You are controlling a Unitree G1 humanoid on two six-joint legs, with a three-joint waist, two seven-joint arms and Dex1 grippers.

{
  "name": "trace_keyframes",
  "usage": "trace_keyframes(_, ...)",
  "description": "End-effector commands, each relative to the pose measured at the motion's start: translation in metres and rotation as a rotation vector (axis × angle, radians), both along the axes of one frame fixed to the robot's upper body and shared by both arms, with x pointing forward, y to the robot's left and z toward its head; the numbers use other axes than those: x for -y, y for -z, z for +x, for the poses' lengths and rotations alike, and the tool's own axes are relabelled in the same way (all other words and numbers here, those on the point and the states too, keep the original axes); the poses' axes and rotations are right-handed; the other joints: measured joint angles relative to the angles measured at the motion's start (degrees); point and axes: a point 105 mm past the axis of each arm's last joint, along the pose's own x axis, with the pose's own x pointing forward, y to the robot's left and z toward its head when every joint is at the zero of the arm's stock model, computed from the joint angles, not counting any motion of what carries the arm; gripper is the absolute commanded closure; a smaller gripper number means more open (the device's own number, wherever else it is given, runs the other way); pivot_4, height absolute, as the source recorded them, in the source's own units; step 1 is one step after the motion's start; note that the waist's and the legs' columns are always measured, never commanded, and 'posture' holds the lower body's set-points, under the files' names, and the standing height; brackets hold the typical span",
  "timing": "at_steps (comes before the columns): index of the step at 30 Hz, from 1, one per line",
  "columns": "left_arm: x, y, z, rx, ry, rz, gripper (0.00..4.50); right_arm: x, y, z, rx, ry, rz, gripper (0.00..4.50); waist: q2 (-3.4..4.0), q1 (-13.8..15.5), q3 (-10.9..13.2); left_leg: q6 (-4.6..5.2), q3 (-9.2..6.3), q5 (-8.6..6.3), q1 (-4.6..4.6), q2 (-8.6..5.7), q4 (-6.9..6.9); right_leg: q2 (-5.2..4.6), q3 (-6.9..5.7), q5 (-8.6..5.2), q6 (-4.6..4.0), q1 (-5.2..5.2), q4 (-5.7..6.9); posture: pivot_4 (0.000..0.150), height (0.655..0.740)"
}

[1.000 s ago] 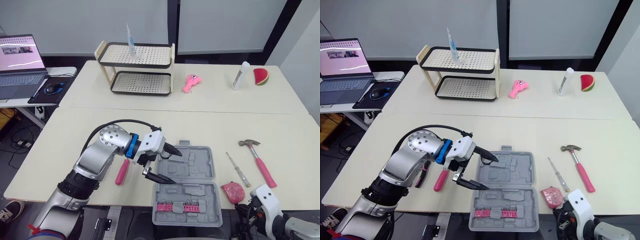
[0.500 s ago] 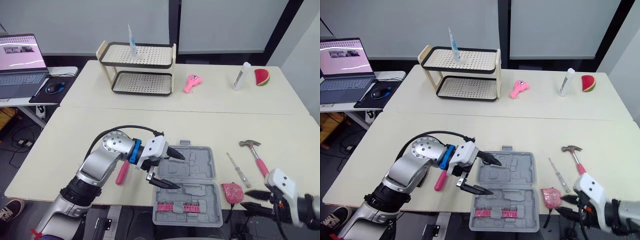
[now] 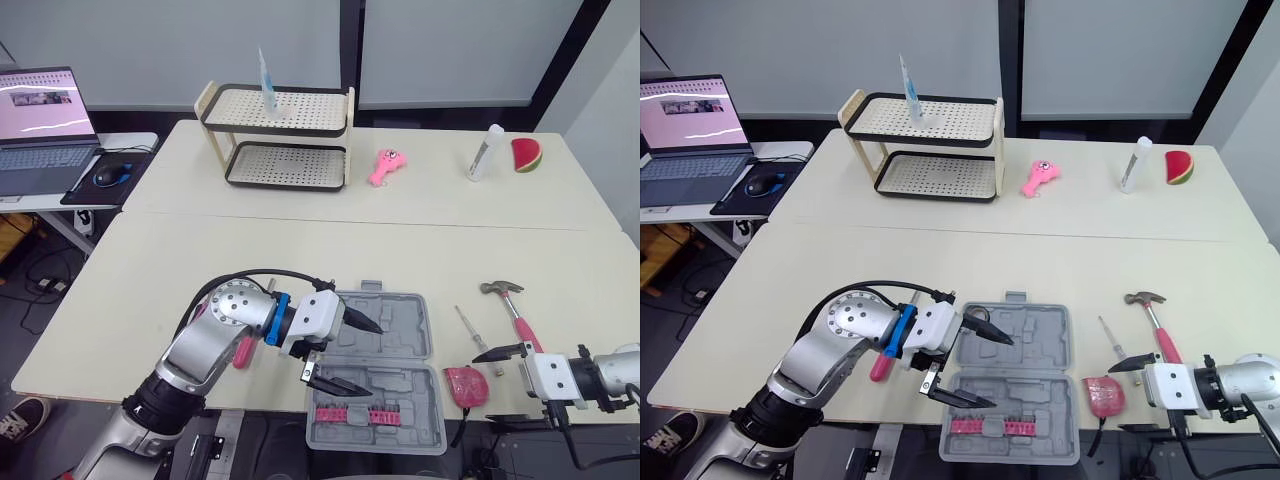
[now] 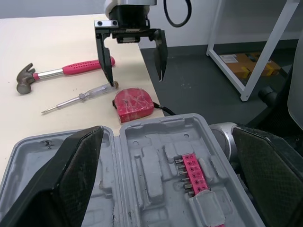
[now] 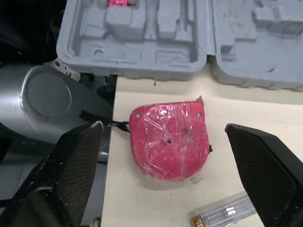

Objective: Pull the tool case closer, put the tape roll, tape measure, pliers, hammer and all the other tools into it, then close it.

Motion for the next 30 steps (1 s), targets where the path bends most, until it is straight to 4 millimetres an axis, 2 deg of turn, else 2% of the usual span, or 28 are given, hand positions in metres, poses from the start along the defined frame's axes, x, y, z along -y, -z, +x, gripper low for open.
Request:
trace_keyframes(1,0.003,-0.007,-0.004,0.045,0.016,-0.02,0.0,-0.002,0.005,0.004,0.033,-0.024,-0.017,0.03,0.0,0.02,0.0,0.0,0.0,0.0,0.0,0.0,0.01,0.0,-0.01,0.0,0.0,0.0,0.0,0.15,0.74)
trace_keyframes(15,0.008,-0.012,-0.005,0.06,0.018,-0.02,0.0,-0.004,0.016,0.019,0.055,-0.034,-0.046,0.03,0.03,0.0,0.0,-0.01,0.03,0.01,0.0,0.01,0.08,0.0,0.0,0.0,0.0,0.01,0.0,0.15,0.74)
trace_keyframes(29,0.018,-0.021,-0.005,0.064,0.006,-0.018,0.0,-0.006,0.024,0.023,0.043,-0.086,-0.083,0.03,0.03,0.02,0.0,-0.01,0.0,0.01,-0.03,0.03,0.15,0.0,0.01,0.0,0.0,0.04,0.02,0.15,0.74)
trace_keyframes(30,0.018,-0.021,-0.005,0.065,0.003,-0.018,0.0,-0.008,0.024,0.023,0.039,-0.085,-0.076,0.2,0.03,0.02,0.0,-0.02,0.0,0.01,-0.03,0.03,0.15,0.0,0.01,0.0,0.0,0.04,0.02,0.15,0.74)
